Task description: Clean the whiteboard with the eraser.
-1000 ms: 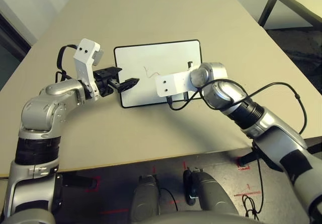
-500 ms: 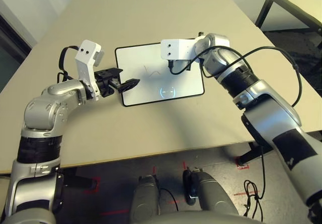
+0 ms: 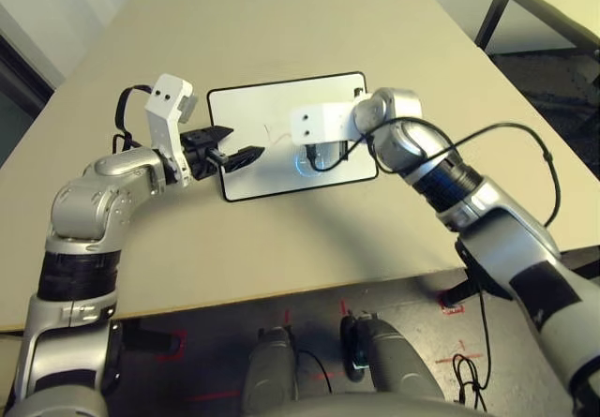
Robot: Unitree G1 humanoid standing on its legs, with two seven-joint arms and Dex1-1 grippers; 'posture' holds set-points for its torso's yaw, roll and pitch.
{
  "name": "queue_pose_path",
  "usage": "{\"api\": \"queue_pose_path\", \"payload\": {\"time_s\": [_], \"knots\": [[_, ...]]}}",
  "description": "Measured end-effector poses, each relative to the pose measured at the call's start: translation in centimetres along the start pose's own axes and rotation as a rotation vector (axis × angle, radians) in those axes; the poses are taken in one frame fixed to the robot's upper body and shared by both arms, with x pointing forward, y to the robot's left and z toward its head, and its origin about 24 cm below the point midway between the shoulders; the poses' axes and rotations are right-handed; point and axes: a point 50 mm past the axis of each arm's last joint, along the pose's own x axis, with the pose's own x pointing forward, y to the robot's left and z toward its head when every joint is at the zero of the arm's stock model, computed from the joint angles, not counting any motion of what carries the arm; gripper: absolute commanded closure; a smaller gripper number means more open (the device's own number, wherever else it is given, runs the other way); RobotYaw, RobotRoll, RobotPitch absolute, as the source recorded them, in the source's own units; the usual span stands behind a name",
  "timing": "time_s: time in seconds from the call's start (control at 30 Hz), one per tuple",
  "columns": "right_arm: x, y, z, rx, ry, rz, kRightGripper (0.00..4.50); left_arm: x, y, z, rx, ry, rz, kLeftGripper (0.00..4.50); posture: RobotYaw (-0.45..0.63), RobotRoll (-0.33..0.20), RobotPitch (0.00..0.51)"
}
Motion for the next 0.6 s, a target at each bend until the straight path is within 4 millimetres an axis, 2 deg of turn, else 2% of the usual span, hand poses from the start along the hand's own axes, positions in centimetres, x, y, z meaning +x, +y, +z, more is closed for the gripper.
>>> {"api": "queue_pose_path", "payload": {"time_s": [0.2,0.3,0.47,0.6], "knots": [[0.1,-0.3,-0.1,0.007,-0.008,-0.014,4.21,0.0,0.0,0.0,-0.001,0.000,0.001,0.00,0.02,0.000,0.127],[-0.4,1.6,-0.8,-0.006,-0.030,0.037,4.21,0.0,-0.1,-0.1,0.000,-0.001,0.002,0.00,0.02,0.000,0.124],[-1.0,5.1,-0.6,-0.037,-0.052,0.157,4.21,0.1,-0.1,-0.1,0.000,-0.001,0.001,0.00,0.01,0.000,0.121],[-1.0,6.1,0.1,-0.034,-0.060,0.195,4.21,0.1,0.1,0.0,-0.003,-0.002,0.006,0.00,0.01,0.000,0.122]]}}
